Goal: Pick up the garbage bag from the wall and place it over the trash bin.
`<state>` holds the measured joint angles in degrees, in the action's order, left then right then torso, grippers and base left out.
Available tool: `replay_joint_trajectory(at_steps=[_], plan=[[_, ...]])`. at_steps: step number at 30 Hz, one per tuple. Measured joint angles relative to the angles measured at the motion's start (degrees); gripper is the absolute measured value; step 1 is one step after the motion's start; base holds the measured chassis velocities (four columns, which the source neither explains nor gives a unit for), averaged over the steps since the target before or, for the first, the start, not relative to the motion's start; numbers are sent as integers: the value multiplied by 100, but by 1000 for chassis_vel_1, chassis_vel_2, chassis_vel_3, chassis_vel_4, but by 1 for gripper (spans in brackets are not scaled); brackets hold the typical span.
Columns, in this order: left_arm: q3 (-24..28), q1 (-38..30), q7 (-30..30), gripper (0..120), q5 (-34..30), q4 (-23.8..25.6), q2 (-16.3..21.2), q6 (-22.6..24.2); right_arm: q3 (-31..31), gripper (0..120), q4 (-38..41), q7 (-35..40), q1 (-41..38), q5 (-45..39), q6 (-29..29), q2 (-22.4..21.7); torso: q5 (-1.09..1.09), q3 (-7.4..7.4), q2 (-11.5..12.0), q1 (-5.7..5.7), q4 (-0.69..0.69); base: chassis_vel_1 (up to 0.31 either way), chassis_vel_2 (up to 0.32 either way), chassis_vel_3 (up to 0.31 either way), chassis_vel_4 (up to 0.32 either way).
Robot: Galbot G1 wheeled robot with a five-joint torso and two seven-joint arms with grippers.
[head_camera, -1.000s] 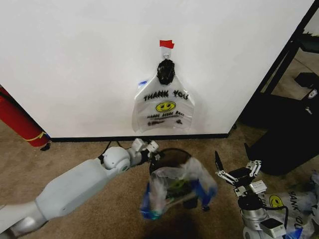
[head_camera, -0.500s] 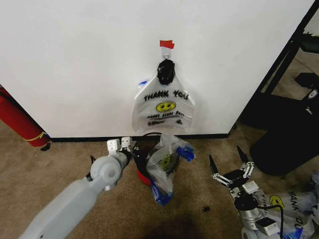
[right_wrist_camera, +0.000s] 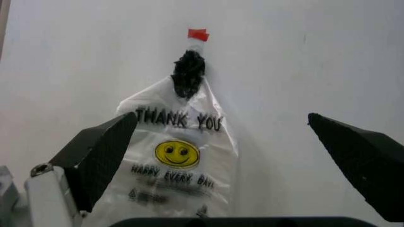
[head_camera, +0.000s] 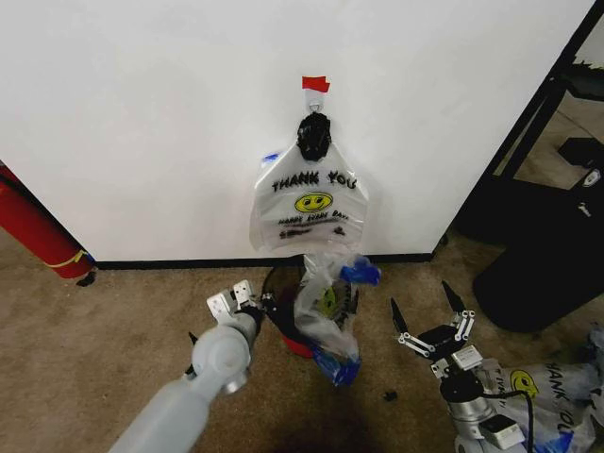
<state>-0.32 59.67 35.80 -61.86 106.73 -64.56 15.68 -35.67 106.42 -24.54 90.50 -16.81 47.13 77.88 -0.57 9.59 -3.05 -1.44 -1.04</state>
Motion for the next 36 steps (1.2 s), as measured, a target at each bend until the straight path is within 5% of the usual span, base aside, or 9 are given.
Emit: replay_joint_trajectory(at_steps=[4, 12, 18, 21, 28, 36], plan=[[72, -8, 79, 4, 147, 67, 108, 14, -25, 100, 1, 0, 8, -5, 0, -3, -1, 0, 0, 0, 0, 0, 0, 0, 0], [186, -235, -342, 32, 792, 261, 608, -212, 25, 100, -117, -2, -67, 2, 0, 52, -1, 0, 0, 0, 0, 0, 0, 0, 0], [444, -298, -1672, 50, 2134, 308, 1087, -884, 58, 100, -223, -6, -118, 19, 0, 54, 0, 0, 0, 0, 1, 0, 0, 0, 0], [608, -350, -3836, 67, 3492, 367, 1491, -1636, 63, 100, -329, -6, -156, 23, 0, 27, -1, 0, 0, 0, 1, 0, 0, 0, 0], [1009, -1091, -5999, 91, 4492, 536, 1963, -1782, 47, 100, -410, 235, -156, 210, -73, 7, 0, 0, 0, 0, 0, 0, 0, 0, 0], [2468, -2322, -5516, 98, 5248, 58, 1859, -1051, 158, 100, -428, 660, -202, 783, -118, 151, -1, 1, 1, -1, 0, 0, 0, 0, 0]])
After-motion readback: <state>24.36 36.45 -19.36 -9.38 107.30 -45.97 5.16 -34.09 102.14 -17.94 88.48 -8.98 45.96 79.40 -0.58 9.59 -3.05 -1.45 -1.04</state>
